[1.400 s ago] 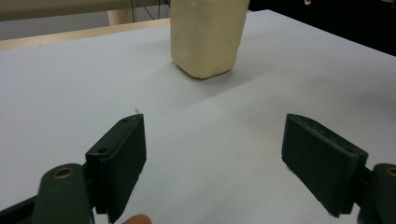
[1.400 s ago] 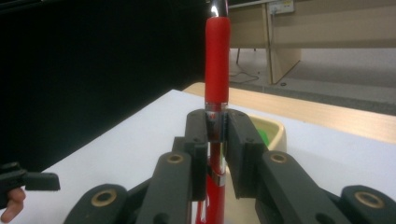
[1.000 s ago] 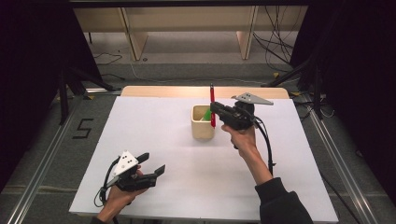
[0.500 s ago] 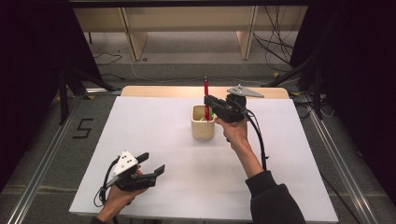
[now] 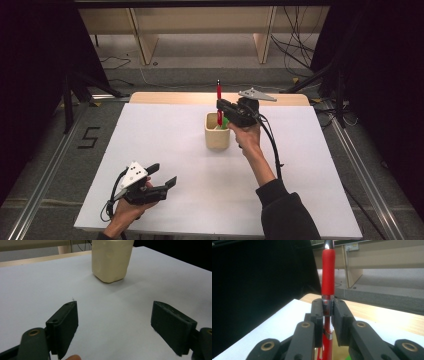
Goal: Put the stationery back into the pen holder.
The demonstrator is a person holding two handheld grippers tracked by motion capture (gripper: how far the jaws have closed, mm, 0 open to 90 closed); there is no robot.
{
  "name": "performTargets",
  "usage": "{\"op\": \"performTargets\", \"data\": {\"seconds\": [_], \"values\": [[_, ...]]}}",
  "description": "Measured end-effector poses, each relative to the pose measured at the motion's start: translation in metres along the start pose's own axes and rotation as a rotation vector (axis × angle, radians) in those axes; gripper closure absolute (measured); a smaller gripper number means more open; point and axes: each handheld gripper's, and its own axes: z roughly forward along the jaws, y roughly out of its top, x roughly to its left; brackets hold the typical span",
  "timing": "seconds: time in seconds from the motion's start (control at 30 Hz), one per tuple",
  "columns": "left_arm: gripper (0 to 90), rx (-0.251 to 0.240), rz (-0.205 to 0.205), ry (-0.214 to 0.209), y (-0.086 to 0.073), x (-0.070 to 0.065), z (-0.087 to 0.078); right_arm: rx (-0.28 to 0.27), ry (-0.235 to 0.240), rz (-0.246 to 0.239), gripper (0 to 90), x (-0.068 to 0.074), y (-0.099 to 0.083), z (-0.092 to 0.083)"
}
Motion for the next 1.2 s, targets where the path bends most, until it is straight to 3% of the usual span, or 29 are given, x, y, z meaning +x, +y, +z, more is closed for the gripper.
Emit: {"op": "performTargets", "data": {"seconds": [0.47, 1.2], "values": [[21.4, -0.001, 0.004, 0.0, 0.0, 0.0, 0.0, 0.026, -0.07, -0.008, 79.8, -0.003, -0.008, 0.021], [21.5, -0.002, 0.002, 0.002, 0.0, 0.0, 0.0, 0.068, -0.09, -0.008, 79.7, -0.003, -0.023, 0.034]]}}
